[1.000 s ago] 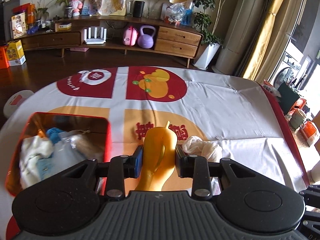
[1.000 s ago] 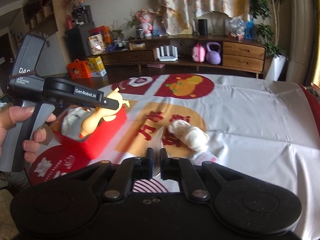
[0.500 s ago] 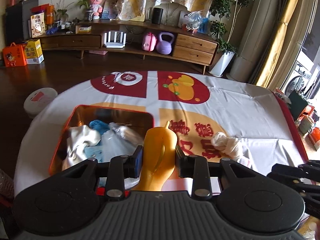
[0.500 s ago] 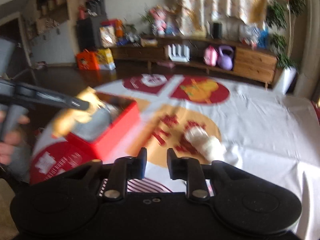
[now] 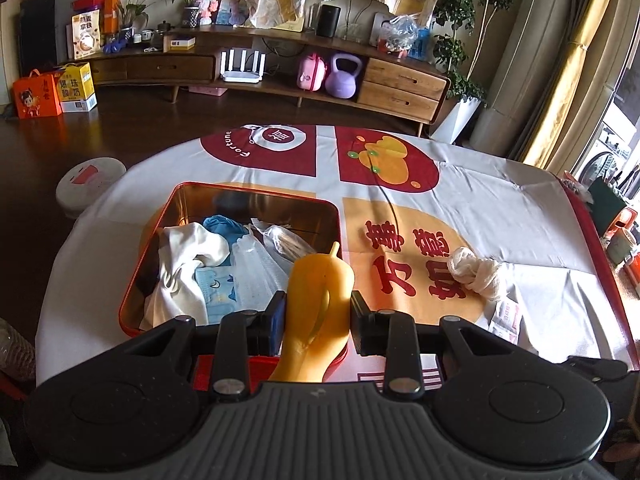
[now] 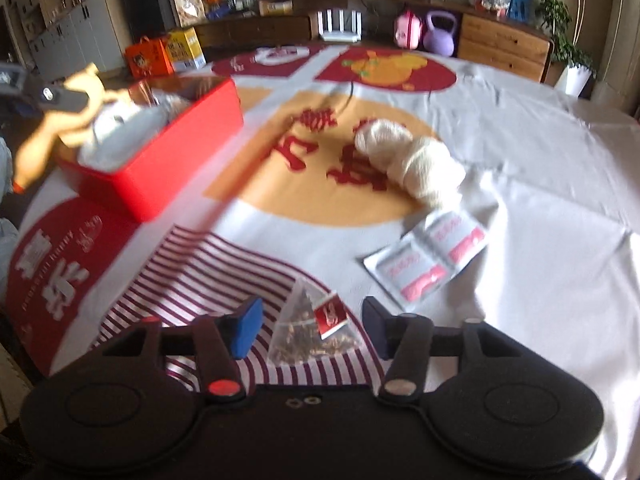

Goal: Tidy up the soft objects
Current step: 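Carry the duck toward the tin with the left tool while the right tool lifts the tea bag, then carry the duck over the red tin with the left tool while the right tool follows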

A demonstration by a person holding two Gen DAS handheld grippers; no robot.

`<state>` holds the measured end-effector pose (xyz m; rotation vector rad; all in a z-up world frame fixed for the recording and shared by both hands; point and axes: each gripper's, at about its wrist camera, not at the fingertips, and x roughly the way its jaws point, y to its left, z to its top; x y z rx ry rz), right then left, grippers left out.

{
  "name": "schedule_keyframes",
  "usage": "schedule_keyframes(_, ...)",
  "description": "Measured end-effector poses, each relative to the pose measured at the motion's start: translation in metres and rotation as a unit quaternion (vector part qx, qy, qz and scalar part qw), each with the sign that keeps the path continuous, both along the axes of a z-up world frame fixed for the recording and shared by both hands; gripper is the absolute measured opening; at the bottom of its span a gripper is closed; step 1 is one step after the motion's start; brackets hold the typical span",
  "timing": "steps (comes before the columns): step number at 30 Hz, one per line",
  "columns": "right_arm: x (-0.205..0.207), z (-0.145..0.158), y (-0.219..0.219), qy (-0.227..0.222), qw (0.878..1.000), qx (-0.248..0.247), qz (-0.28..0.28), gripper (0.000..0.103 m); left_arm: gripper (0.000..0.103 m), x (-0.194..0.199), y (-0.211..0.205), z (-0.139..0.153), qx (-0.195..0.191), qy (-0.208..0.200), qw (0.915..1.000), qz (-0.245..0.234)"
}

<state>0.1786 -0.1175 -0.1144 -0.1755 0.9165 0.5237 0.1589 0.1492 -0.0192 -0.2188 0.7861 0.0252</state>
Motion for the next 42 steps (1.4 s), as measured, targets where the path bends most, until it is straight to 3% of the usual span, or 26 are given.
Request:
schedule_keyframes(4, 0.000, -0.007, 0.006, -0.001, 1.000, -0.020, 0.006, 0.040, 0.032, -0.001, 0.002, 0.000, 0.001, 0.000, 1.0000, 0.000)
schedule_keyframes(8, 0.000, -0.009, 0.006, -0.002, 1.000, -0.025, 0.004, 0.023, 0.032, -0.002, 0.003, 0.000, 0.002, 0.000, 1.0000, -0.001)
schedule_keyframes(12, -0.002, -0.006, 0.006, -0.011, 1.000, -0.027, 0.004, 0.018, 0.032, -0.003, 0.005, -0.001, 0.004, 0.001, 1.0000, -0.001)
schedule_keyframes(21, -0.005, 0.044, 0.012, -0.030, 0.999, 0.023, 0.014, 0.017, 0.032, -0.006, 0.007, 0.009, 0.002, -0.007, 1.0000, 0.004)
schedule_keyframes(30, 0.006, 0.096, 0.049, -0.041, 0.995, 0.065, 0.056, 0.017, 0.032, -0.006, 0.021, 0.033, 0.013, -0.027, 0.9995, 0.010)
schedule_keyframes(36, 0.021, 0.113, 0.083, -0.059, 0.993, 0.072, 0.076, 0.018, 0.032, 0.000, 0.037, 0.040, 0.024, -0.031, 0.9990, 0.020)
schedule_keyframes(42, 0.040, 0.111, 0.117, -0.060, 0.992, 0.076, 0.081, 0.018, 0.032, 0.015, 0.055, 0.031, 0.035, -0.021, 0.9987, 0.032)
